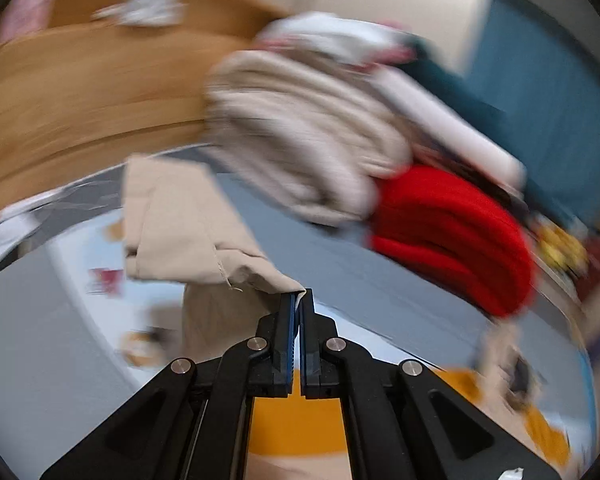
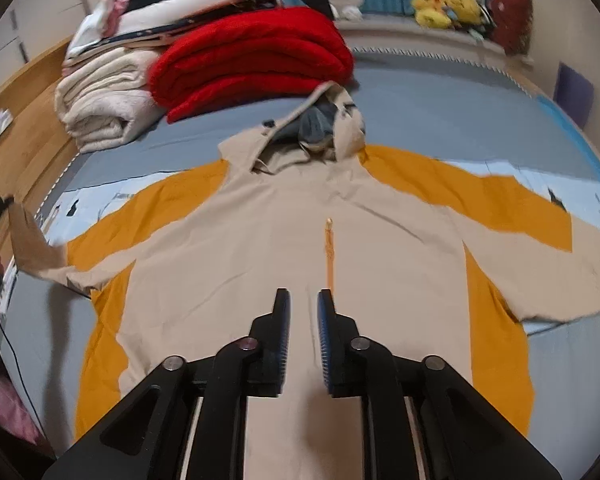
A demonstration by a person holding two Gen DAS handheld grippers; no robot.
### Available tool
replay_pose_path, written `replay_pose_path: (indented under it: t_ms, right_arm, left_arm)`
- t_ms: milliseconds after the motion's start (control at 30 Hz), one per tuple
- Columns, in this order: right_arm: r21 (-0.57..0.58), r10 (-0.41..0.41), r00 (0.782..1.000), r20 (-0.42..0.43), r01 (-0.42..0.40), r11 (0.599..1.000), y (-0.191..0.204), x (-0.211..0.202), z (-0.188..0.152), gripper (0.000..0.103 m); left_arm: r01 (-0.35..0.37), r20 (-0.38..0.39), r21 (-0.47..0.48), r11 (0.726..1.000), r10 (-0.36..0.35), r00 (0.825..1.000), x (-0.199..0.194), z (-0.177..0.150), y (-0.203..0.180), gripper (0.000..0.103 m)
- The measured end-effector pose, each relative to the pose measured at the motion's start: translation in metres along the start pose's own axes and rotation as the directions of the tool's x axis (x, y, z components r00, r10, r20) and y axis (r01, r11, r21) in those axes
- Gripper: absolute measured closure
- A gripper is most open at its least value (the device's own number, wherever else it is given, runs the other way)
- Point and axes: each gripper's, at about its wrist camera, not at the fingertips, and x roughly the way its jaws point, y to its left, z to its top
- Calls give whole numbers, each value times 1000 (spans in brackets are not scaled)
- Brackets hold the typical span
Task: Fold large clothes
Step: 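Grasp the sleeve with the left tool and fold it across the jacket body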
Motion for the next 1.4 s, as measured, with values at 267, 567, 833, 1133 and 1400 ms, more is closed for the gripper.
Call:
replay_pose_path:
  t_ms: [267, 567, 833, 1133, 1400]
  right_arm:
    - [92, 40, 997, -62, -35, 995, -22, 5, -4, 50]
    - [212, 105, 991, -86, -85, 974, -48, 10, 0, 88]
    - [282, 156, 978, -137, -113, 953, -50, 41, -3, 65]
    - [261, 161, 965, -207, -104, 960, -28, 103, -4, 65]
    - [271, 161, 945, -284, -82, 959, -21, 149, -8, 65]
  left_arm:
    - [429, -262, 248, 869, -366, 893, -29, -108, -201, 103]
    - [438, -629, 39, 898, -318, 709, -25, -183, -207, 96]
    - [125, -335, 307, 943, -16, 942, -68, -130, -167, 88]
    - [138, -417, 293, 946, -4, 909, -22, -135, -174, 88]
    - [91, -427, 246, 965, 23, 904, -6, -119, -158, 88]
